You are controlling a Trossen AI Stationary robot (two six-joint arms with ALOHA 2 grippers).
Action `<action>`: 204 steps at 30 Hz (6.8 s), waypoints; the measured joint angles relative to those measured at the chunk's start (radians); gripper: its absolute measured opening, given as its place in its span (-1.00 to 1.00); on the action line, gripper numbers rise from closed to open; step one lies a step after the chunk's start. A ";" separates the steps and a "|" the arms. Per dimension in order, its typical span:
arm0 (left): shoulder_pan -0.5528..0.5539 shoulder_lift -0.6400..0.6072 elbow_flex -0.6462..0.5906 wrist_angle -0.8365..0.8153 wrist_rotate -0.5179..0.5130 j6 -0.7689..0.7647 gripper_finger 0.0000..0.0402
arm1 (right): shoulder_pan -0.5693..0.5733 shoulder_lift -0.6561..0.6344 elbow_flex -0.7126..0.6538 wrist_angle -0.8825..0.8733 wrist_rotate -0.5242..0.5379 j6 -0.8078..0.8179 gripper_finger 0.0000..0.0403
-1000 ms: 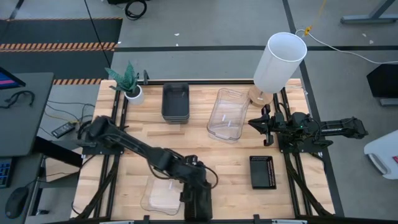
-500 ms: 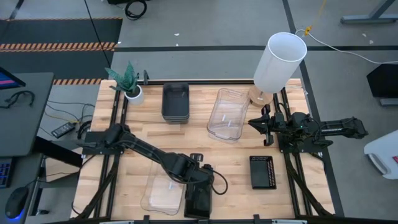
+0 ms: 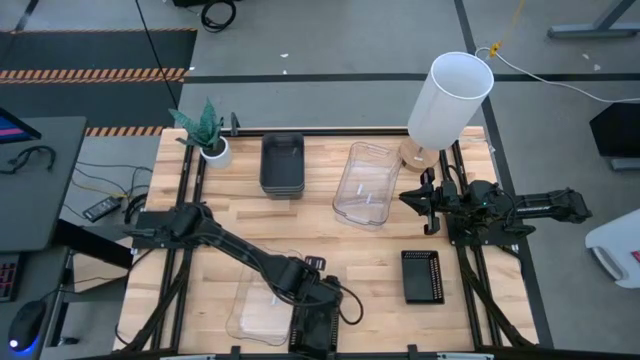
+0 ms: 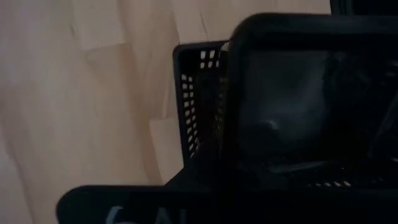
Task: Stack baskets by color
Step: Stack the bottom left black bin on the center black bin, then stack the right black bin on the black bins
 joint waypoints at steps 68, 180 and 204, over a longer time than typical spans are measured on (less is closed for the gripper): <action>0.262 0.079 0.000 -0.012 -0.574 0.427 -0.16 | 0.000 0.014 0.000 0.023 0.004 0.000 -0.78; 0.011 -2.129 -1.857 0.982 -0.494 0.274 -0.42 | 0.270 1.160 0.921 -1.160 0.158 0.477 -0.99; 0.011 -2.129 -1.857 0.982 -0.494 0.274 -0.42 | 0.371 1.317 1.025 -1.596 -0.046 0.595 -0.20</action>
